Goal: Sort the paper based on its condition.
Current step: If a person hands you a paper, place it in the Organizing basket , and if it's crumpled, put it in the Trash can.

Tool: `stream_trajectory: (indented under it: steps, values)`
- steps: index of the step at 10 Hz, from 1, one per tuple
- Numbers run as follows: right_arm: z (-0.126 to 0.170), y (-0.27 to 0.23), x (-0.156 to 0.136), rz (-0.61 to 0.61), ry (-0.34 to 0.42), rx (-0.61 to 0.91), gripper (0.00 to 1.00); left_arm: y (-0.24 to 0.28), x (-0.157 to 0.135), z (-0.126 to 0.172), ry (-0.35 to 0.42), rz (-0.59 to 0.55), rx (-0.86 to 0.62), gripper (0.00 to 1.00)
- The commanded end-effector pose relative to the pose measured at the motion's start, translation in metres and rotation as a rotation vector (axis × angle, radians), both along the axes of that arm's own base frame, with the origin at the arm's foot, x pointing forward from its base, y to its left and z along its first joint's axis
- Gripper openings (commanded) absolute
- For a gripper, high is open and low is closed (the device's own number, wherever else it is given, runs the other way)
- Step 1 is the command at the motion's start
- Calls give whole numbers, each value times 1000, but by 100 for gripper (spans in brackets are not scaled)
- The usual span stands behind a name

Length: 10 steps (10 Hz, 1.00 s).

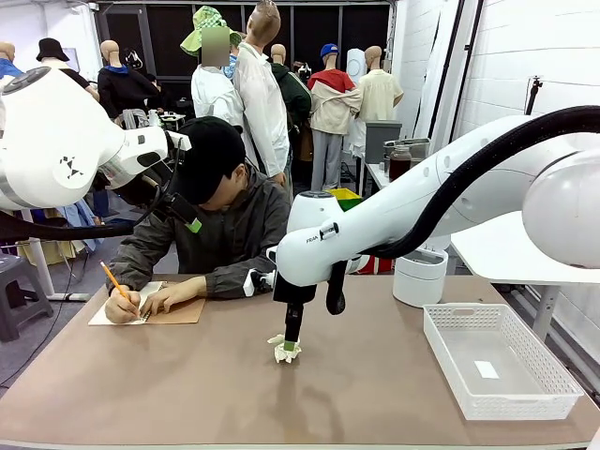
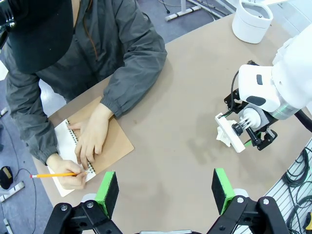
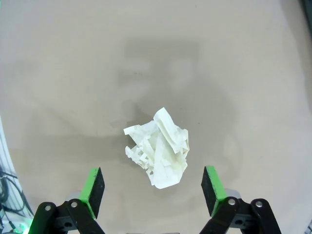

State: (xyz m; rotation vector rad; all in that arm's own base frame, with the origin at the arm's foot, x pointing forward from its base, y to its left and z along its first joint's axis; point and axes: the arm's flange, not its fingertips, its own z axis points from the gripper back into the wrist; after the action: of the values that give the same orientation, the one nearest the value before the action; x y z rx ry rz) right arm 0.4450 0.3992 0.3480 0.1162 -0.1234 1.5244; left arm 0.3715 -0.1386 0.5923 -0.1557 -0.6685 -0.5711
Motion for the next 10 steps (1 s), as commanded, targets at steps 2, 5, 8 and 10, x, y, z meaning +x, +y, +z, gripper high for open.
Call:
stream_trajectory:
  steps: [2, 5, 8, 10]
  values:
    - [-6, 10, 6, -3, 7, -36, 100, 1, 1, 1, -2, 1, -3, 100]
    - [-14, 15, 7, 8, 27, -37, 100, 1, 1, 1, -2, 1, -3, 100]
    - [-24, 19, 9, 25, 18, -59, 100, 1, 1, 1, -2, 1, -3, 100]
    - [-29, 22, 10, 33, 12, -66, 100, 1, 1, 1, -2, 1, -3, 100]
